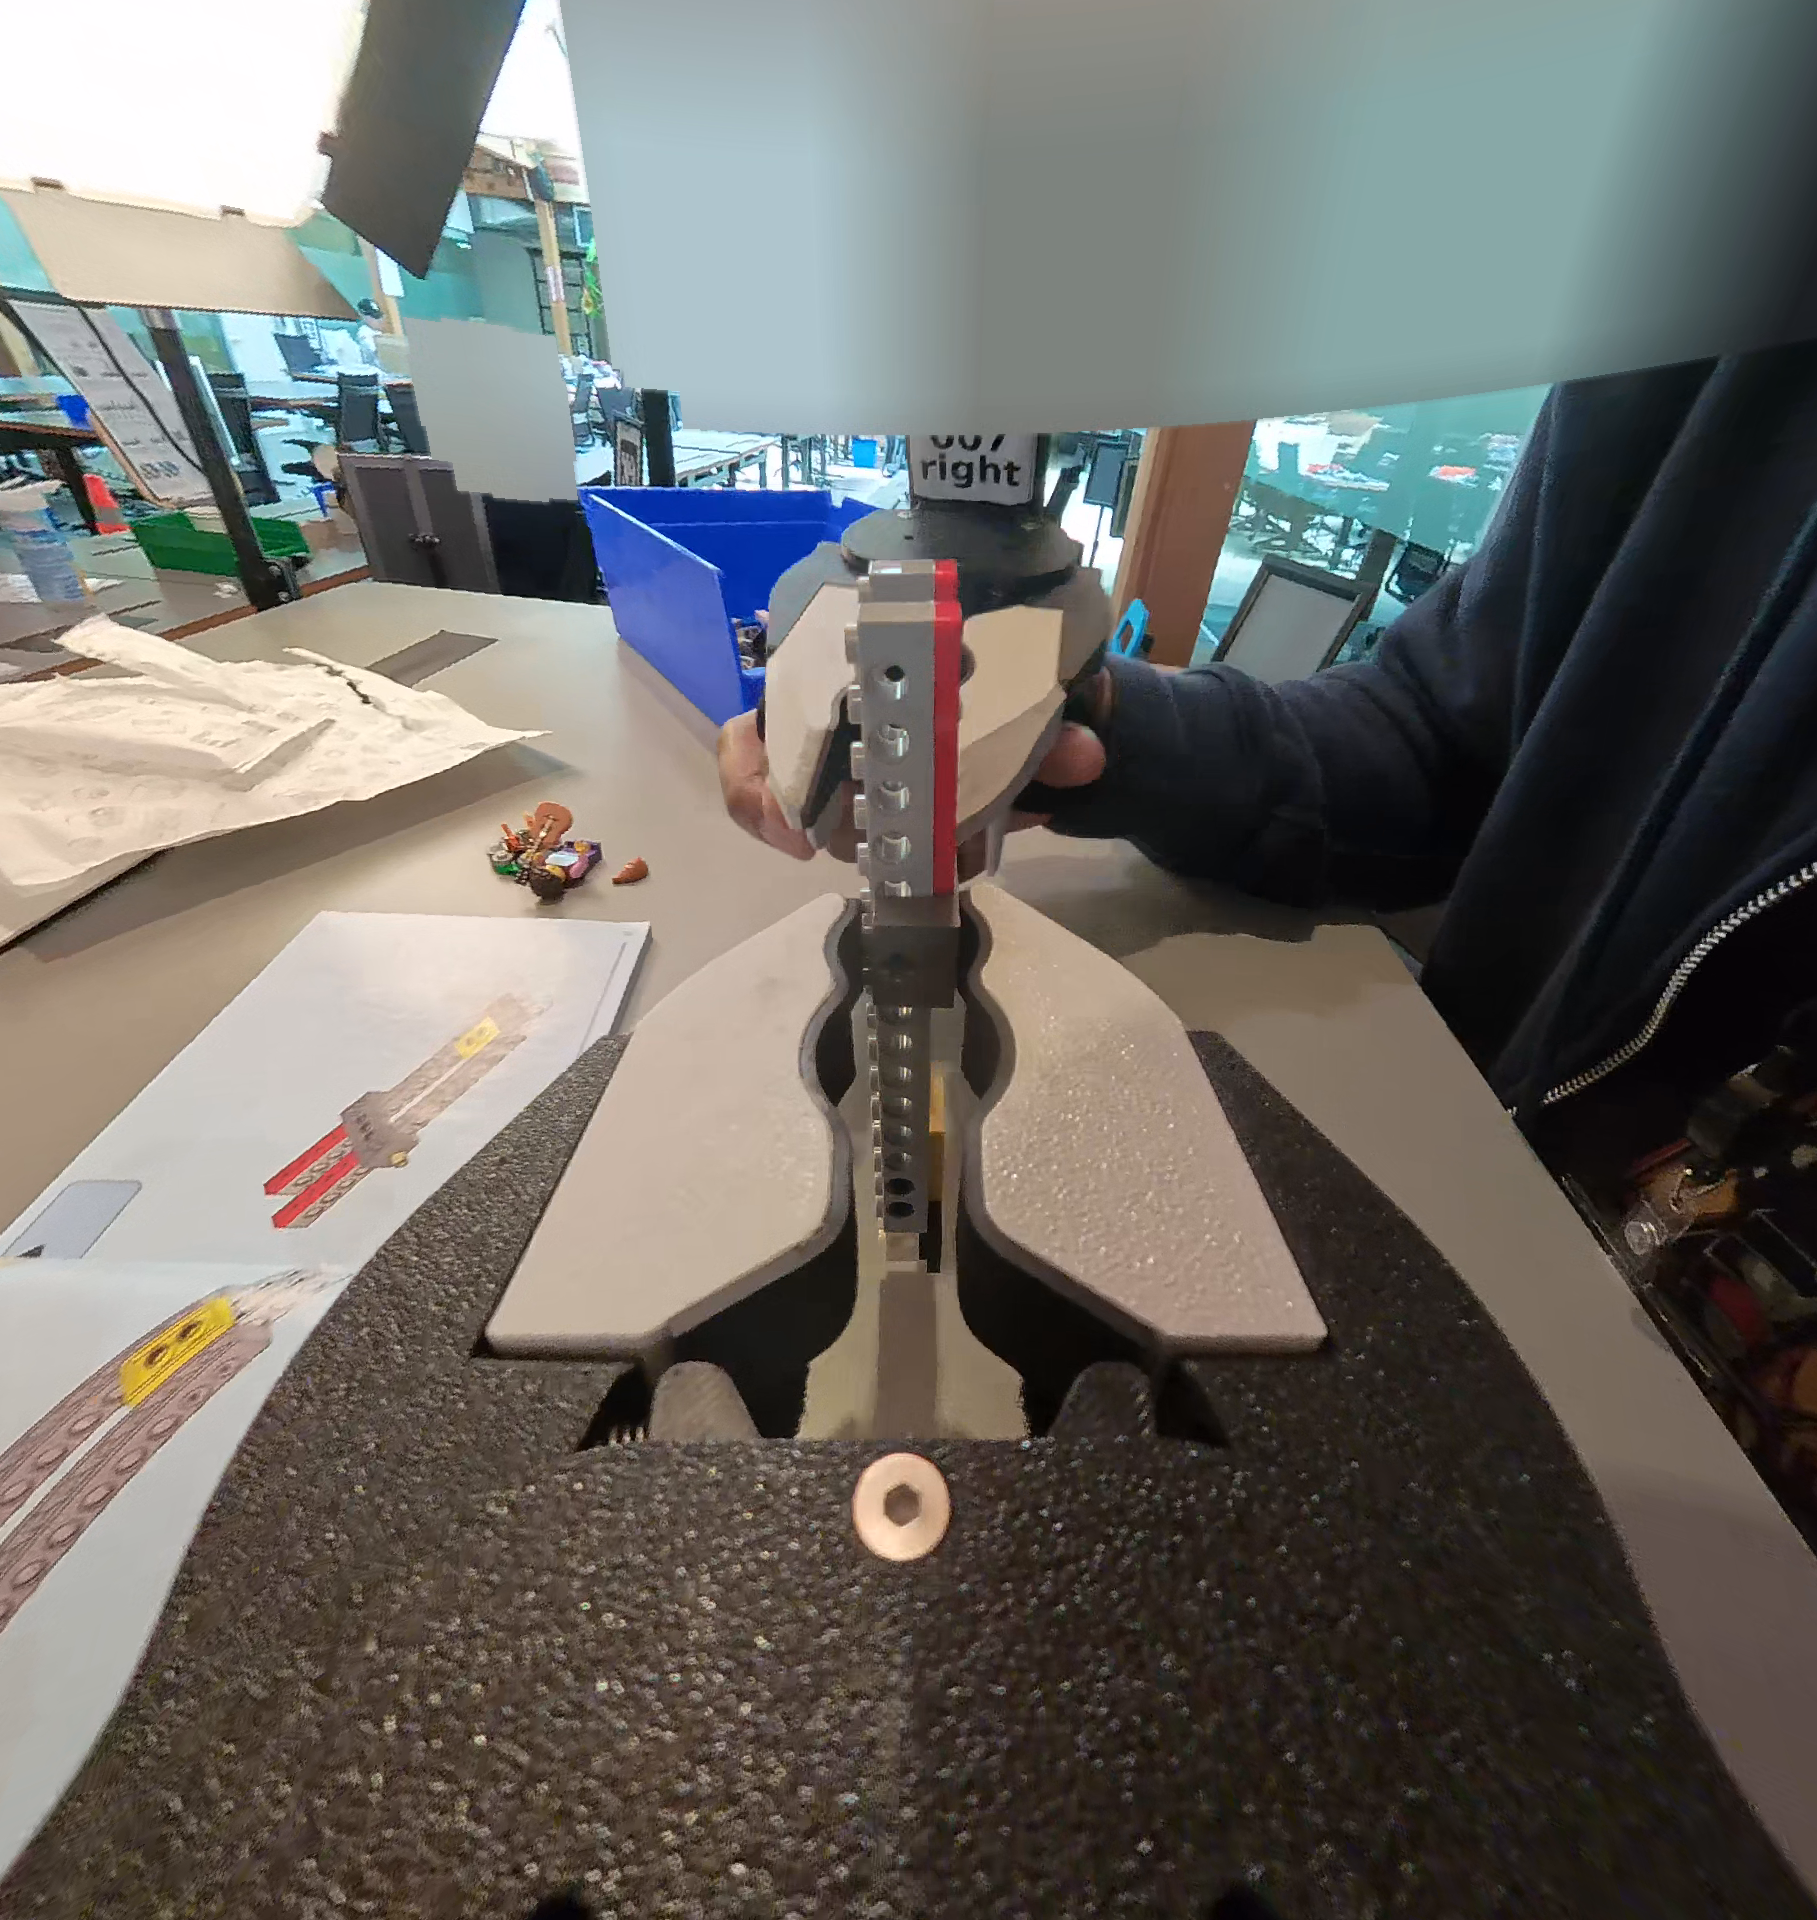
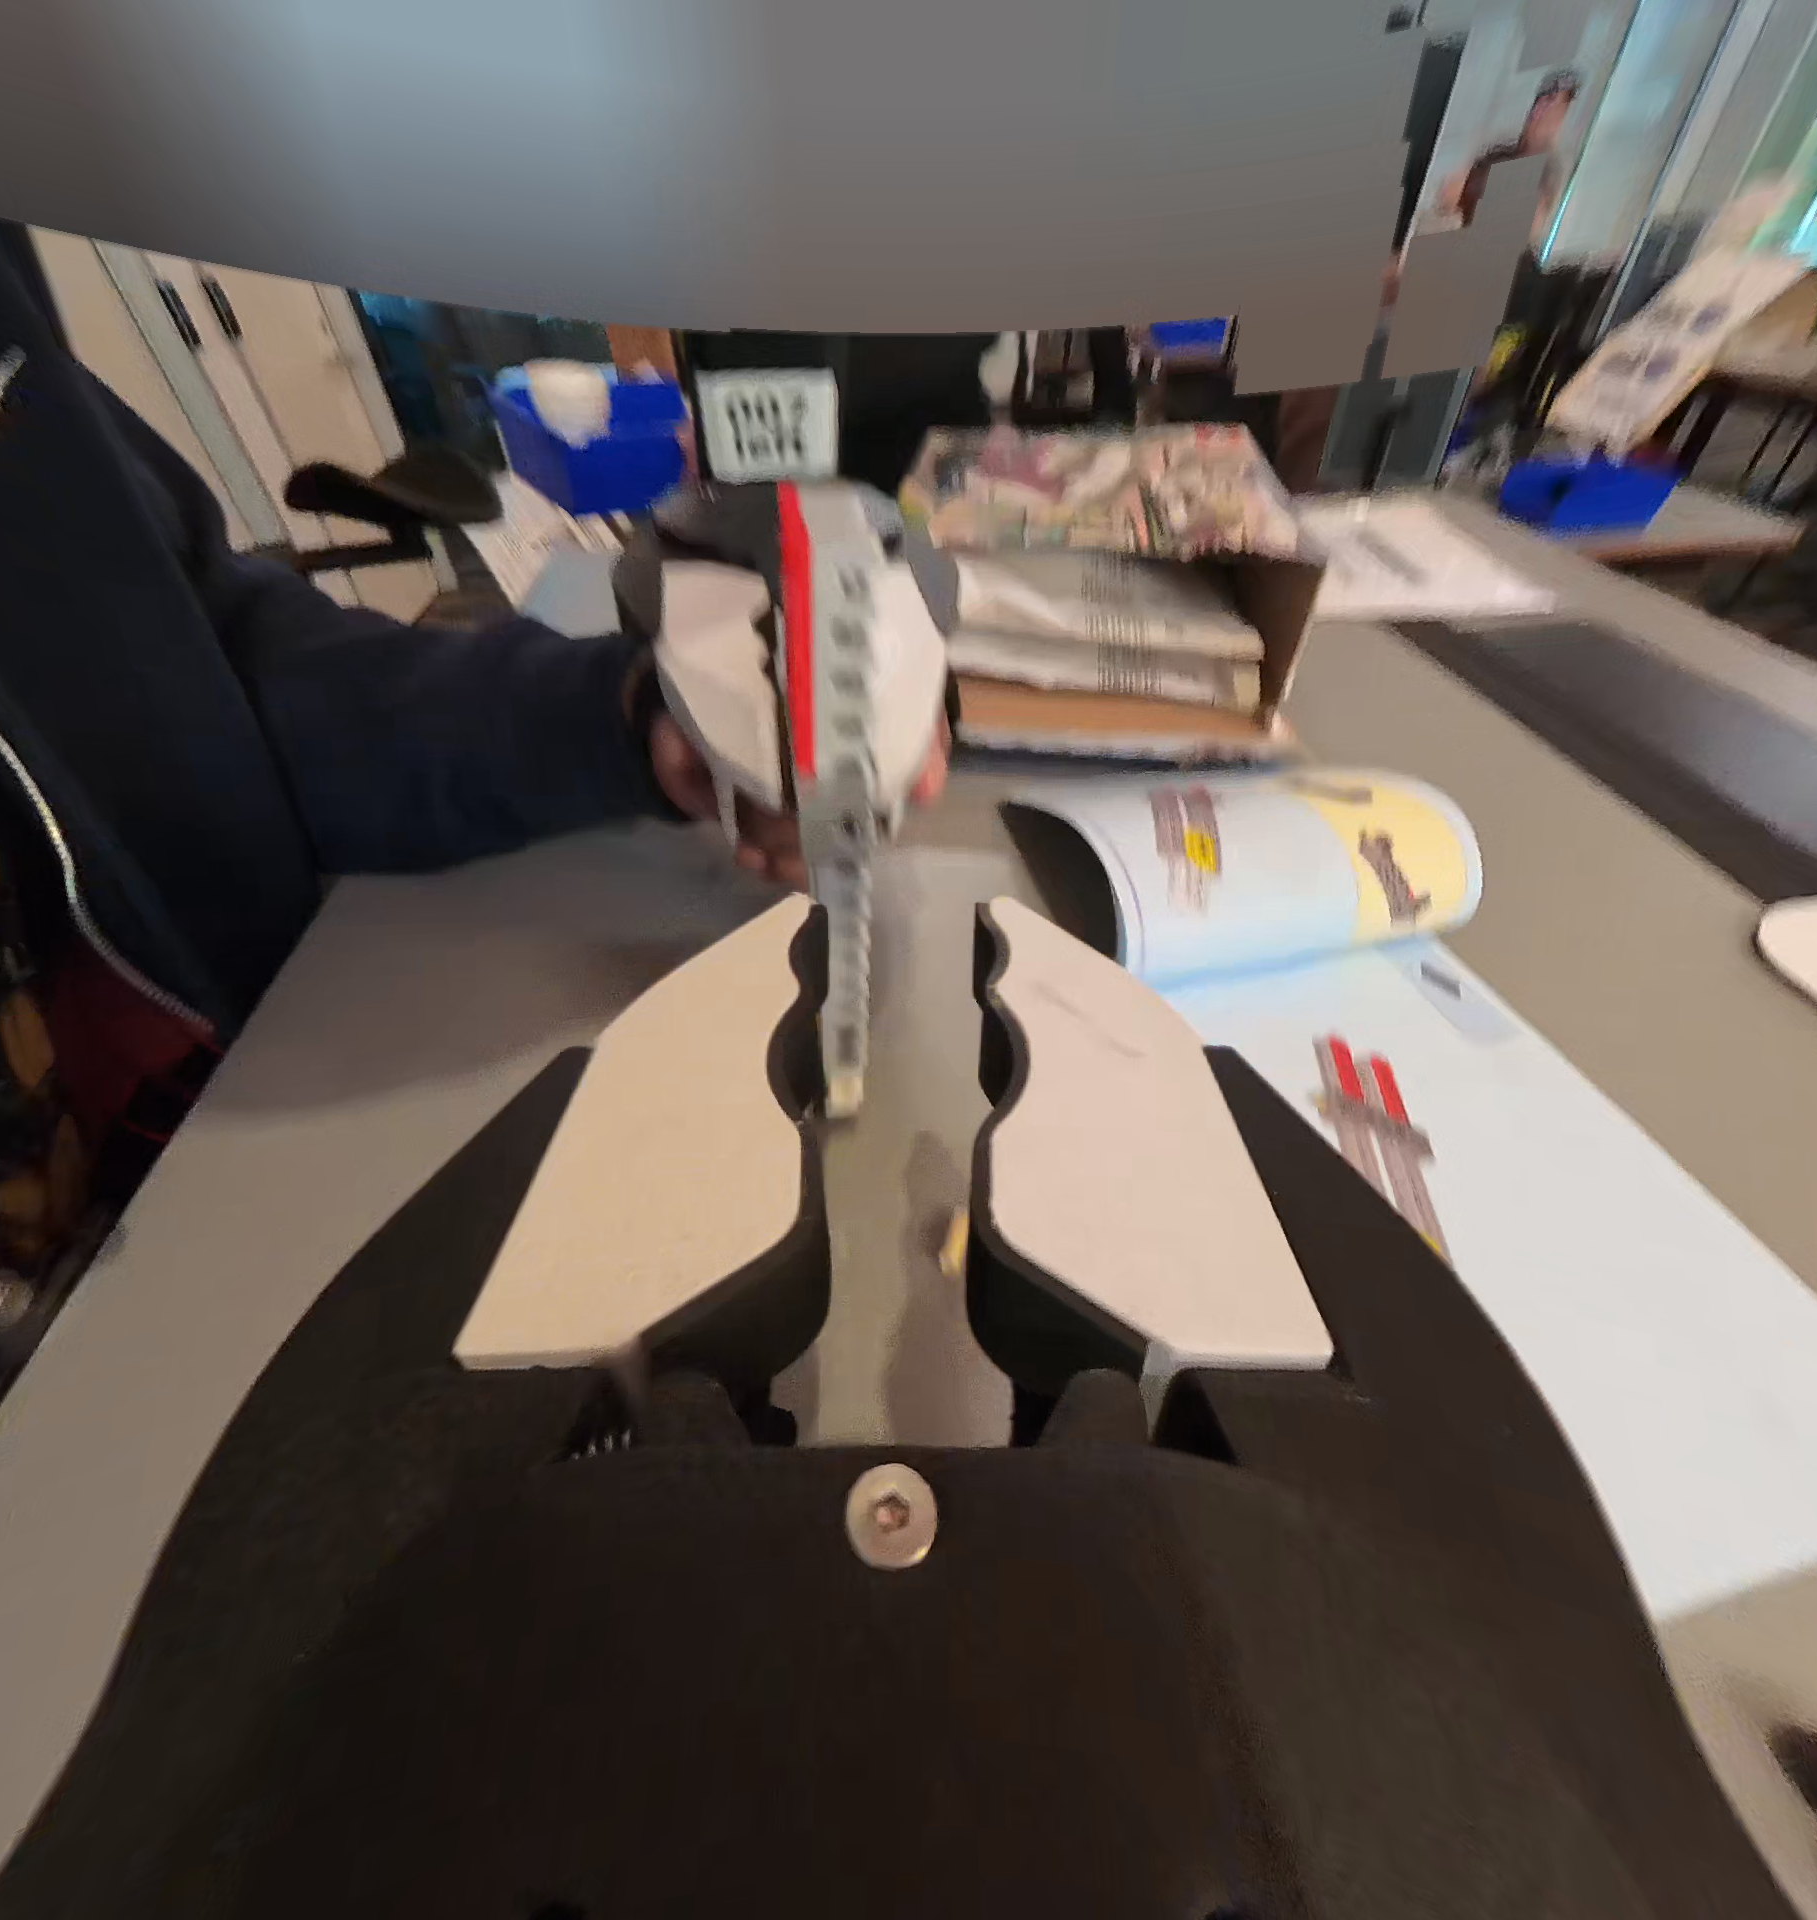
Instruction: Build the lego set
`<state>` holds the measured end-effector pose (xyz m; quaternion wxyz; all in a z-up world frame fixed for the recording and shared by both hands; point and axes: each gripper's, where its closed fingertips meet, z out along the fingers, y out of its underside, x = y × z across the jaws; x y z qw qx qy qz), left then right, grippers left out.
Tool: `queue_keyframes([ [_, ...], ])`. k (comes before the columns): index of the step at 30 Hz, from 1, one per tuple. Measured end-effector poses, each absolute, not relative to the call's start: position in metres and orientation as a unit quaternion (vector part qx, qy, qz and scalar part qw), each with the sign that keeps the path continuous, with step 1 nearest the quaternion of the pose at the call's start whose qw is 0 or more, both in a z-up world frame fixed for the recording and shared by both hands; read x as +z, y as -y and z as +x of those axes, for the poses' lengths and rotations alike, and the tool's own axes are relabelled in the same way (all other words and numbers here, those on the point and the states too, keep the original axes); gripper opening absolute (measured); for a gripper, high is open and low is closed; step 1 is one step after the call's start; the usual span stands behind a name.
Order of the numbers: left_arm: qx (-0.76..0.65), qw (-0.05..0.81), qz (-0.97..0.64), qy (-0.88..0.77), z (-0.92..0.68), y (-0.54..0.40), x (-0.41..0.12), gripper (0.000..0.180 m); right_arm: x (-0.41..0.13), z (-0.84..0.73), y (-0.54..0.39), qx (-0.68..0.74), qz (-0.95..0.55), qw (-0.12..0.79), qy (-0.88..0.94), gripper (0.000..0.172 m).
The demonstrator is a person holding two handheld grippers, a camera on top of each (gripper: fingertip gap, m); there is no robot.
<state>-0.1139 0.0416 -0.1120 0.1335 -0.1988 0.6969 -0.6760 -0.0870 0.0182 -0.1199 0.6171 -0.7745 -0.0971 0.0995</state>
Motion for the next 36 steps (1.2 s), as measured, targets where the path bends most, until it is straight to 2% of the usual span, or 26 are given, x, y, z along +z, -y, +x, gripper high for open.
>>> queue_keyframes([
  [9, -0.682, 0.131, -0.227, -0.683, -0.106, -0.055, -0.112, 0.016, -0.208, -0.073, -0.011, 0.013, -0.906, 0.406, 0.115, 0.017],
  [16, -0.693, 0.116, -0.233, -0.673, -0.105, -0.055, -0.112, 0.016, -0.229, -0.076, -0.013, -0.009, -0.922, 0.364, 0.130, 0.017],
  [19, -0.695, 0.112, -0.235, -0.671, -0.104, -0.055, -0.114, 0.016, -0.230, -0.078, -0.017, -0.016, -0.922, 0.364, 0.129, 0.005],
  [21, -0.696, 0.110, -0.236, -0.669, -0.104, -0.056, -0.115, 0.016, -0.230, -0.078, -0.018, -0.020, -0.922, 0.362, 0.135, 0.004],
  [24, -0.696, 0.108, -0.234, -0.670, -0.104, -0.058, -0.117, 0.016, -0.217, -0.080, -0.023, -0.019, -0.903, 0.404, 0.145, 0.004],
  [28, -0.716, 0.114, -0.221, -0.652, -0.106, -0.062, -0.112, 0.016, -0.143, -0.093, -0.033, -0.021, -0.799, 0.580, 0.158, 0.004],
  [30, -0.732, 0.114, -0.208, -0.639, -0.108, -0.063, -0.106, 0.016, -0.117, -0.097, -0.030, -0.035, -0.758, 0.631, 0.160, 0.004],
  [36, -0.747, 0.108, -0.182, -0.631, -0.113, -0.056, -0.102, 0.016, -0.105, -0.101, -0.027, -0.080, -0.736, 0.648, 0.177, 0.004],
])
